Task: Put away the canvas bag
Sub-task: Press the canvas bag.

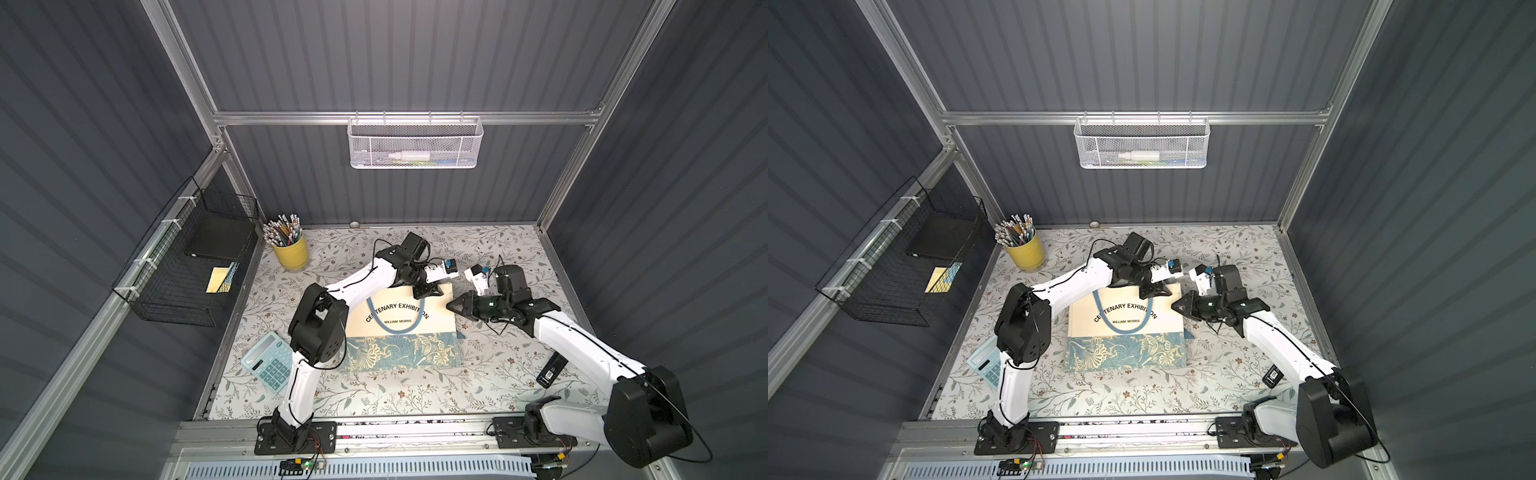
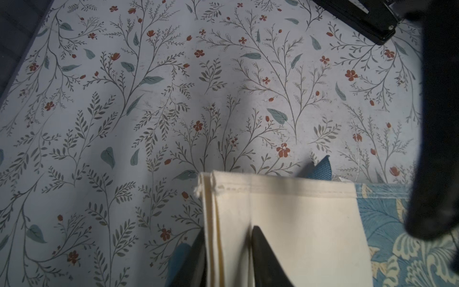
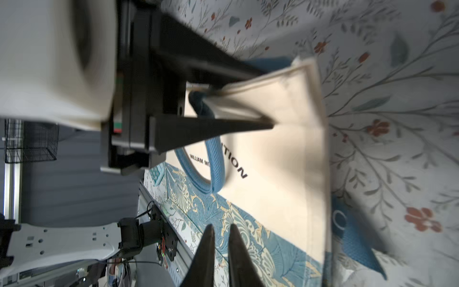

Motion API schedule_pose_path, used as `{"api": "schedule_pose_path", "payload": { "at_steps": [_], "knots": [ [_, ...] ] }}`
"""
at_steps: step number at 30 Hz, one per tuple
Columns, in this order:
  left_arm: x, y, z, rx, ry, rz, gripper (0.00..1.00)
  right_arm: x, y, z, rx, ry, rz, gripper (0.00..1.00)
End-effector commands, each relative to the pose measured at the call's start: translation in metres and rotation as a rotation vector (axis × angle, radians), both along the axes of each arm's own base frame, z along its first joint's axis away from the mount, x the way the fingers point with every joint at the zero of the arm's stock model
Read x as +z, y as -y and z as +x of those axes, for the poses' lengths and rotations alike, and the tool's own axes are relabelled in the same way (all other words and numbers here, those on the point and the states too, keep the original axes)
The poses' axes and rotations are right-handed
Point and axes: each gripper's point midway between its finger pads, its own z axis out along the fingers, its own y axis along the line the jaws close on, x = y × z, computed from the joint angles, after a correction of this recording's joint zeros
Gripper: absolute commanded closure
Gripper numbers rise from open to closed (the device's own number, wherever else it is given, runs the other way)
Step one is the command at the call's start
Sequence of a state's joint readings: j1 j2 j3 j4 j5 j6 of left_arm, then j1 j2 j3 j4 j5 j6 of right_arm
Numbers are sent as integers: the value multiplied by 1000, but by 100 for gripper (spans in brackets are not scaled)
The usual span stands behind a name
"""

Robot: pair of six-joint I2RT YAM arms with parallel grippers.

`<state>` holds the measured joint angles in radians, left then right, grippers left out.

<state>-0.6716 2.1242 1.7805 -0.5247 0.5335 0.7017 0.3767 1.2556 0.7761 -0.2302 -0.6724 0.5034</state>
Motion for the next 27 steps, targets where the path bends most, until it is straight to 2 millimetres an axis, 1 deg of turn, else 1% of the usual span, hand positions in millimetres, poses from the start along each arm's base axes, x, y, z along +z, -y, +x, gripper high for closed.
{"api": "schedule_pose_path", "payload": {
  "at_steps": [1, 4, 6, 7, 11, 13, 14, 16, 18, 20, 22, 23, 24, 26, 27],
  "knots": [
    [-6, 3, 5, 23, -20, 17, 69, -12, -10, -14, 23, -44, -6, 85],
    [-2, 4, 12, 53, -7, 13, 68, -20, -11, -17, -5, -68, 5, 84],
    [4, 2, 23, 103, 20, 13, 62, -27, -10, -19, -23, -89, 7, 84],
    [8, 0, 30, 129, 35, 15, 62, -32, -10, -21, -29, -103, 0, 84],
    [22, -25, 81, 351, 113, 57, 60, -48, -8, -26, -47, -138, -51, 84],
    [38, -39, 102, 447, 132, 39, 56, -49, -8, -26, -51, -142, -57, 84],
    [50, -45, 110, 484, 131, 5, 53, -49, -8, -25, -53, -140, -62, 84],
    [77, -55, 120, 540, 141, -70, 51, -47, -9, -21, -54, -133, -67, 84],
    [105, -62, 124, 572, 141, -130, 49, -45, -13, -15, -51, -127, -67, 84],
    [119, -65, 122, 577, 129, -137, 47, -42, -18, -5, -51, -122, -69, 83],
    [122, -67, 115, 570, 105, -123, 46, -38, -22, 10, -58, -107, -78, 82],
    [122, -68, 109, 563, 97, -121, 47, -37, -26, 19, -63, -97, -84, 82],
    [120, -70, 104, 560, 89, -120, 50, -37, -29, 30, -65, -87, -89, 82],
    [112, -77, 95, 567, 95, -117, 53, -37, -37, 49, -68, -79, -104, 82],
    [105, -82, 91, 577, 93, -105, 53, -40, -40, 59, -74, -81, -112, 82]
  ]
}}
